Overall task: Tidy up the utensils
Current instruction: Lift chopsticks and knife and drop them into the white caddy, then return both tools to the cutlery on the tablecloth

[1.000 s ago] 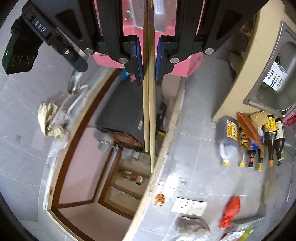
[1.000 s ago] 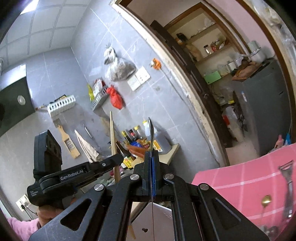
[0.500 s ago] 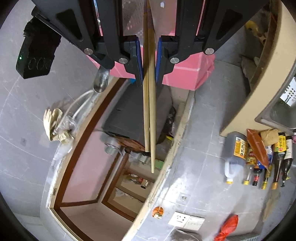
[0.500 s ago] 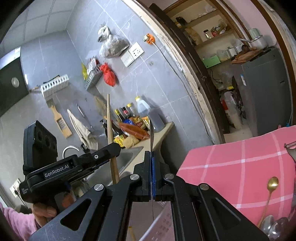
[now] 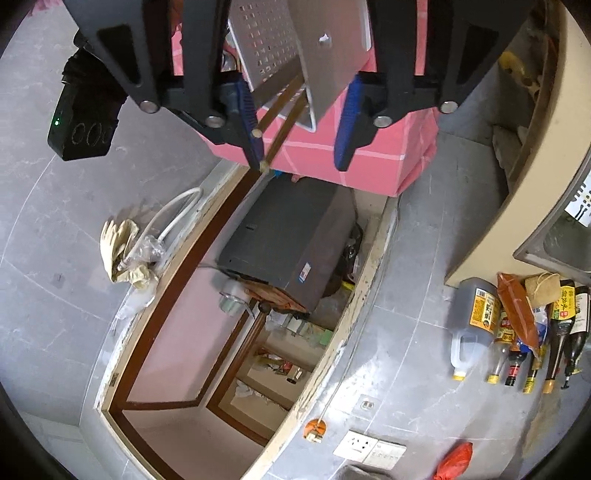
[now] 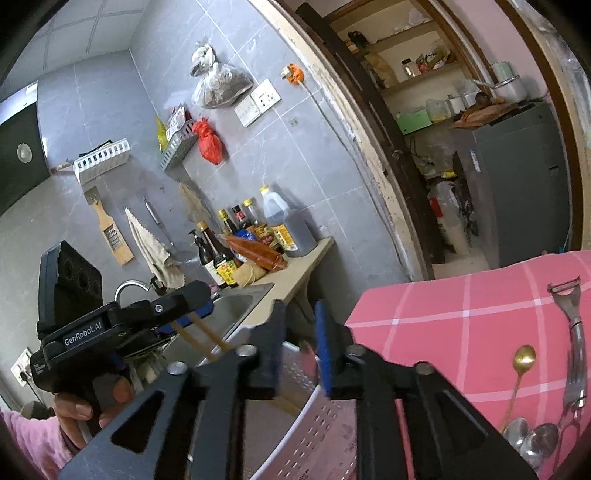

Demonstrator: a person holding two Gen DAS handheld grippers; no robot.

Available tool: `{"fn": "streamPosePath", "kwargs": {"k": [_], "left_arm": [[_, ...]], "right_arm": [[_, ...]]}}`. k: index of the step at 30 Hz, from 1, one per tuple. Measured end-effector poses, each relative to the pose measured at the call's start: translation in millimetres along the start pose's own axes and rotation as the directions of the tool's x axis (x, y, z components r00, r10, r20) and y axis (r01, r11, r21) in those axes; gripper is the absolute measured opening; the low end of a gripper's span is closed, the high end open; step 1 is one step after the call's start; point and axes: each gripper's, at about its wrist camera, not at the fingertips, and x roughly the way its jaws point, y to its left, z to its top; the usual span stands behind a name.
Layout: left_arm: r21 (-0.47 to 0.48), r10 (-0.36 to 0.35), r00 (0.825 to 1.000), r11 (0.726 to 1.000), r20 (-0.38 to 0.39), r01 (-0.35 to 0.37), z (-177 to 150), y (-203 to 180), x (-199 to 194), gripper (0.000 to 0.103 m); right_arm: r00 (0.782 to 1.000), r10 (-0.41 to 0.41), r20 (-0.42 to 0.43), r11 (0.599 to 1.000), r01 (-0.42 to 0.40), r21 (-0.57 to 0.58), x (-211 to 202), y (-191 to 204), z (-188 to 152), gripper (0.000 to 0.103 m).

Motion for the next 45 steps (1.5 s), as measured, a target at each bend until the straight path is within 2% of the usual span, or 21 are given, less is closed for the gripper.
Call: {"fn": "streamPosePath", "kwargs": {"k": [2,6,8,10,13,18,27,36,45], "left_arm": [[0.0,0.008,1.0,1.0,0.006,-0.008,1.7,-2.1,-2.8,0.042],[0.022,0.048,0.999,0.999,0.027,-0.048,5.2,-12.7,-9.2,0.05],[0.048,0.077,0.996,0.996,0.047,-0.079,6.4,-20.6,-12.5,0.059],[0.076,0.11,0.991,0.99,0.072,-0.116,6.0,-30.4,-15.7,0.074],[0.122,0.159,0.981,0.977,0.111,-0.172,2.7,-47.8,-19.2,0.084],[0.189,0.185,0.976,0.96,0.117,-0.205,-6.4,-74.1,-17.0,0.09],[0.22,0.16,0.975,0.957,0.151,-0.191,-17.4,-115.2,-23.0,0.092],[0.251,0.148,0.974,0.949,0.173,-0.189,-41.6,-162.4,-19.1,0.098],[0.281,0.147,0.985,0.945,0.093,-0.167,-81.6,-190.2,10.2,0.099]], "right_arm": [[1.0,-0.023,0.019,1.0,0.023,-0.008,-9.0,2.0,4.6,0.024],[0.995,-0.083,0.063,0.996,0.085,-0.032,-28.5,6.3,17.3,0.045],[0.988,-0.123,0.09,0.991,0.128,-0.049,-42.3,7.7,24.5,0.053],[0.982,-0.152,0.114,0.985,0.16,-0.061,-55.4,7.2,30.7,0.065],[0.969,-0.194,0.15,0.974,0.208,-0.088,-78.3,7.4,39.3,0.078],[0.952,-0.246,0.182,0.959,0.267,-0.099,-116.2,0.0,46.0,0.093],[0.914,-0.334,0.23,0.929,0.361,-0.085,-170.3,-18.4,49.6,0.1],[0.892,-0.393,0.221,0.902,0.421,-0.096,-209.6,-45.3,45.8,0.1],[0.885,-0.438,0.158,0.885,0.455,-0.095,-230.7,-85.6,30.3,0.1]]}}
